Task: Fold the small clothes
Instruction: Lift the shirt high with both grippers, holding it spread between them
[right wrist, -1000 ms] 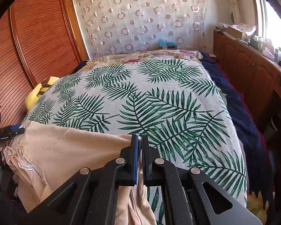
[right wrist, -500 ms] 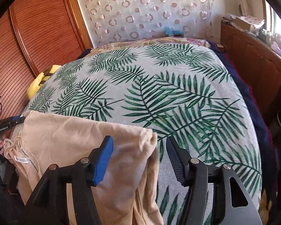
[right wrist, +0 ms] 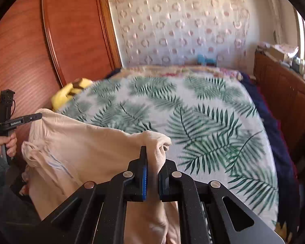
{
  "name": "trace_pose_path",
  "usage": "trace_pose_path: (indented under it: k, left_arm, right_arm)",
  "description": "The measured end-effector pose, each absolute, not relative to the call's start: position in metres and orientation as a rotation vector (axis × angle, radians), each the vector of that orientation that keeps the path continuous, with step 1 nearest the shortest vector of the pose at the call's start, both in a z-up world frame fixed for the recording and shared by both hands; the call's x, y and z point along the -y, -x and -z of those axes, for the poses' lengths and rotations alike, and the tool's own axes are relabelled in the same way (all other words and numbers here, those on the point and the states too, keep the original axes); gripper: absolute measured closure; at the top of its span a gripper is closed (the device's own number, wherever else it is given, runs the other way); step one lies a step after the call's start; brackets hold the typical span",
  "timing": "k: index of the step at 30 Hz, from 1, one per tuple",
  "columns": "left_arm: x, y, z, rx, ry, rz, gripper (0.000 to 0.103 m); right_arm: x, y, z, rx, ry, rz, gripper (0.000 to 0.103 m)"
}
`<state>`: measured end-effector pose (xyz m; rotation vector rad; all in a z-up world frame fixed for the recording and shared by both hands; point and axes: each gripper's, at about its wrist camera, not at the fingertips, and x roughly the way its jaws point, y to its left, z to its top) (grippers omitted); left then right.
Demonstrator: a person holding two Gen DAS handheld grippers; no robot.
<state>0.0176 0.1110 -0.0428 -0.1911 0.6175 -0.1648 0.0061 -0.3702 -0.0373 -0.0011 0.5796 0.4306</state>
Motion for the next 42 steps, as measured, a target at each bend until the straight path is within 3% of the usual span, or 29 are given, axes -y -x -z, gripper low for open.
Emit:
trace_pose_path:
  k: [15,28,35,42]
  left_arm:
    - [-0.106,0.068,-0.097,-0.222,0.192,0.207,0.096]
    - [-0.114,0.033,-0.201,-0.036,0.094,0.173,0.096]
    - [-0.116,-0.027,-0.223,-0.045,0.048,0.121,0.096]
    - [-0.118,-0.134,-0.162,-0.206,0.007,0.066,0.096]
  right_arm:
    - [0.395,0.09,-0.093,-0.242,0.08,-0.429,0.096]
    - [0.397,0.091,-0.194,-0.004,0.197,-0.367,0.096]
    - [0.368,0.04,-0.214,0.018,0.253,-0.301,0.096]
    - [0.319,-0.065,-0.18,-0.112,0.306,-0.237,0.096]
